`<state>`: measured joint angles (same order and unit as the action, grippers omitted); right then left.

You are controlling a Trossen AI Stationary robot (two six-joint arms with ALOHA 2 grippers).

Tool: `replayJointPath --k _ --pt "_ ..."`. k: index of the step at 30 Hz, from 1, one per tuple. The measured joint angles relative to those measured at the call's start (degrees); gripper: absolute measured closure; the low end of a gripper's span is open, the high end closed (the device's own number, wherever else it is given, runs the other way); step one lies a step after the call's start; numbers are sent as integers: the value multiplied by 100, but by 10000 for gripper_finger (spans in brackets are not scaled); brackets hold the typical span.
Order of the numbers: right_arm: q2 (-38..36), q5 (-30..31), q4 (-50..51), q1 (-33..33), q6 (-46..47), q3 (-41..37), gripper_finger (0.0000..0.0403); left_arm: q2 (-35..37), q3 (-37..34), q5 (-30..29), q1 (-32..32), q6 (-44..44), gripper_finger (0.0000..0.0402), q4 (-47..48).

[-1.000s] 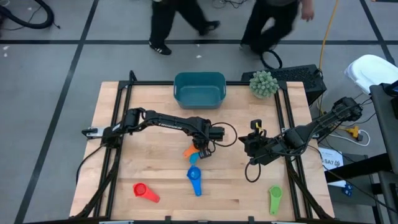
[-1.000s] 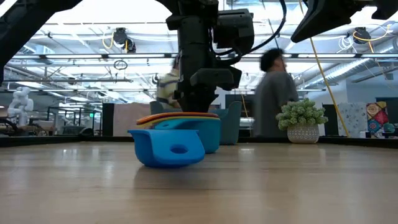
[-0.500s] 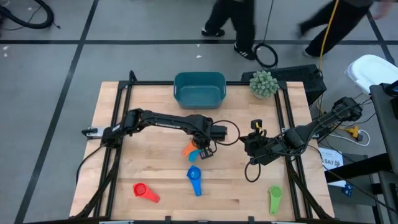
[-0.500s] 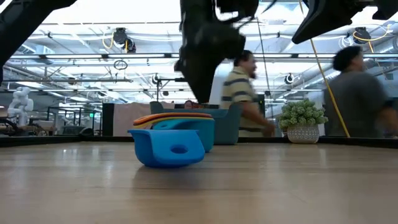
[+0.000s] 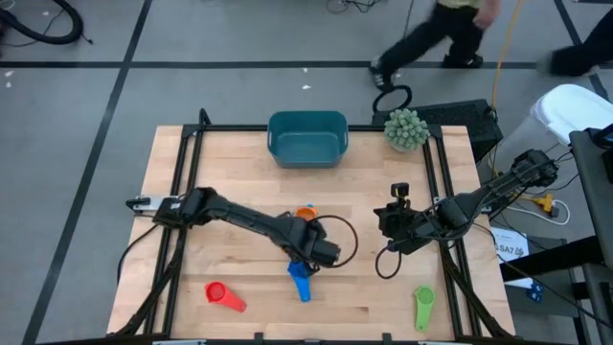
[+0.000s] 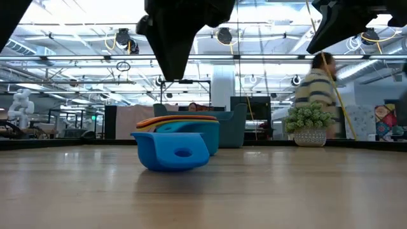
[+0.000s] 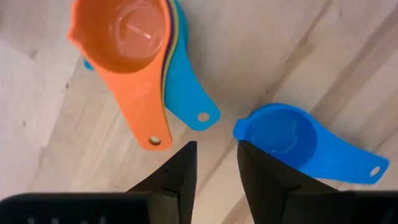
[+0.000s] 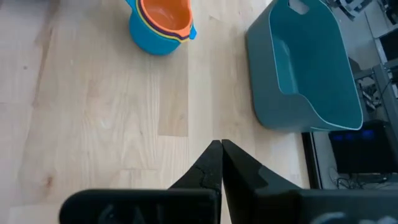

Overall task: Nest measuring cups in basket
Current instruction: Stack the blue measuring cup on top of the orange measuring cup

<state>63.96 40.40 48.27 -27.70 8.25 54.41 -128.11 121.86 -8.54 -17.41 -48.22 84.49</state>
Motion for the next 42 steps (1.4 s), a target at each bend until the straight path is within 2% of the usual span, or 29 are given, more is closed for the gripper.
replayJointPath --k 4,9,16,24,42 --pt "0 0 -6 0 4 0 403 -11 -37 -210 -240 -656 282 -54" --pt "2 -4 -24 -13 59 0 403 -33 -598 -294 -415 -1960 282 -86" --pt "1 -32 -20 -13 153 0 403 -35 -1246 42 -463 -2866 282 -335" --pt "2 -170 -5 -15 130 0 403 -33 -1257 143 -485 -3148 281 -1524" --pt "2 -173 7 -15 155 0 403 -31 -1257 114 -522 -3336 281 -1145"
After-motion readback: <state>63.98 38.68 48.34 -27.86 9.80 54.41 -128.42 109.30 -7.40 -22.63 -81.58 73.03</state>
